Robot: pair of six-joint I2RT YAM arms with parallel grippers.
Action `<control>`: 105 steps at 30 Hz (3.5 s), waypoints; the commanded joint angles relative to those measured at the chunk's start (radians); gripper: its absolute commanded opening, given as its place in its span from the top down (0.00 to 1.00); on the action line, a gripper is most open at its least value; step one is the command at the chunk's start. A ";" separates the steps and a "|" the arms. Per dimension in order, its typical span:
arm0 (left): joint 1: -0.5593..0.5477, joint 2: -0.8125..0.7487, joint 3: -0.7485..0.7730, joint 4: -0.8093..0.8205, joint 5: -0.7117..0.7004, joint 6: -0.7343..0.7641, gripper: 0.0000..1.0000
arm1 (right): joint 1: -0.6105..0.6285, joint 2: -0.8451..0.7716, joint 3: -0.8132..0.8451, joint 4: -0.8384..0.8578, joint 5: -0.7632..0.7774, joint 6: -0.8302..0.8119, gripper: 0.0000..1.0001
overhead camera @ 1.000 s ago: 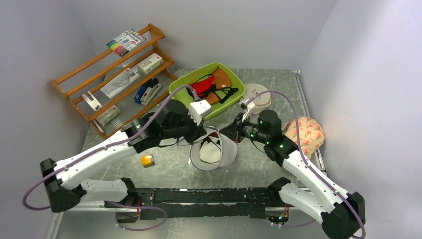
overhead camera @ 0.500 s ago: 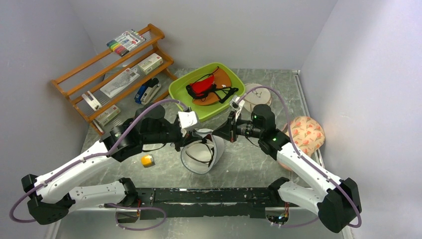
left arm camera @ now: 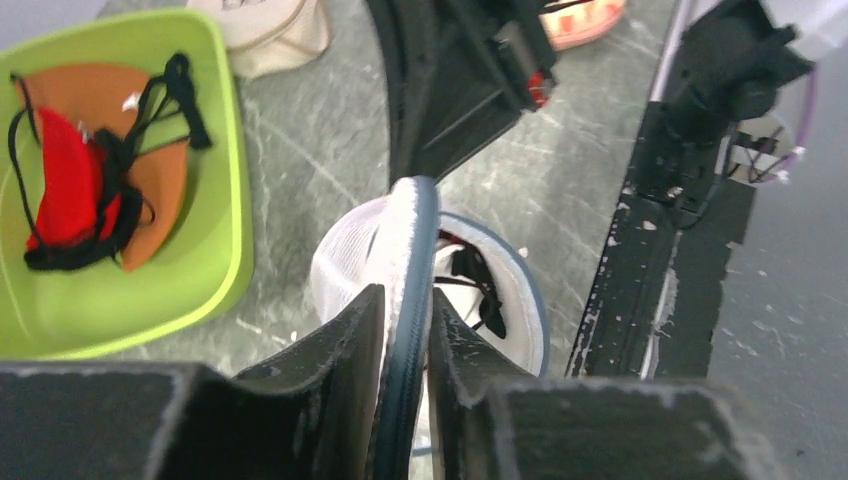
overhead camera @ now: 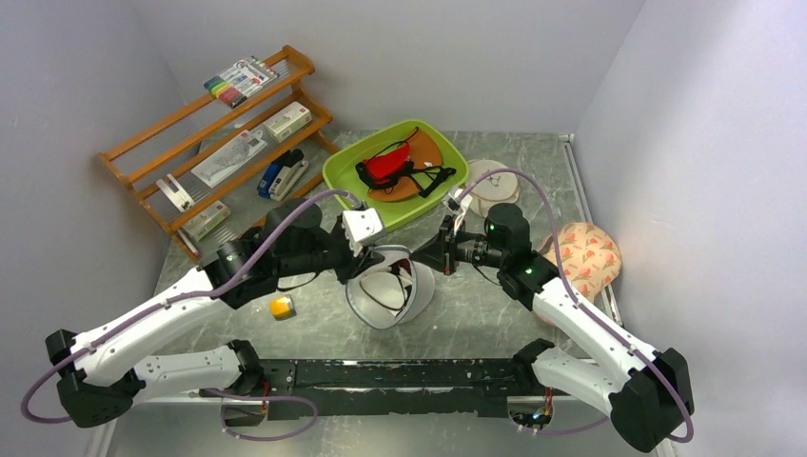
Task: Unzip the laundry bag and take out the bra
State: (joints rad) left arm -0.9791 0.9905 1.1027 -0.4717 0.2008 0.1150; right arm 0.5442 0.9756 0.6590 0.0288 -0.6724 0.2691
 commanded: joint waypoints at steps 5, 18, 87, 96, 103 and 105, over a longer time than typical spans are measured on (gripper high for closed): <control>-0.005 0.118 0.048 -0.111 -0.115 -0.024 0.53 | -0.006 -0.010 0.007 -0.028 0.003 -0.014 1.00; -0.065 0.283 0.180 -0.159 -0.140 0.012 0.57 | -0.001 -0.040 -0.008 -0.032 0.018 0.017 1.00; 0.158 0.245 0.120 -0.451 -0.651 -0.341 0.89 | 0.333 0.206 0.191 -0.481 0.965 0.166 0.62; 0.178 0.292 0.087 -0.366 -0.857 -0.288 0.56 | 0.335 0.196 0.179 -0.462 0.920 0.142 0.64; 0.178 0.264 0.095 -0.373 -0.793 -0.288 0.34 | 0.335 0.176 0.205 -0.470 0.924 0.118 0.63; 0.178 0.221 0.083 -0.324 -0.653 -0.286 0.33 | 0.335 0.167 0.197 -0.466 0.915 0.119 0.63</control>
State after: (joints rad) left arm -0.8078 1.2812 1.1828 -0.8650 -0.6075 -0.1825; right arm 0.8833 1.1702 0.8467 -0.4526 0.2413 0.4061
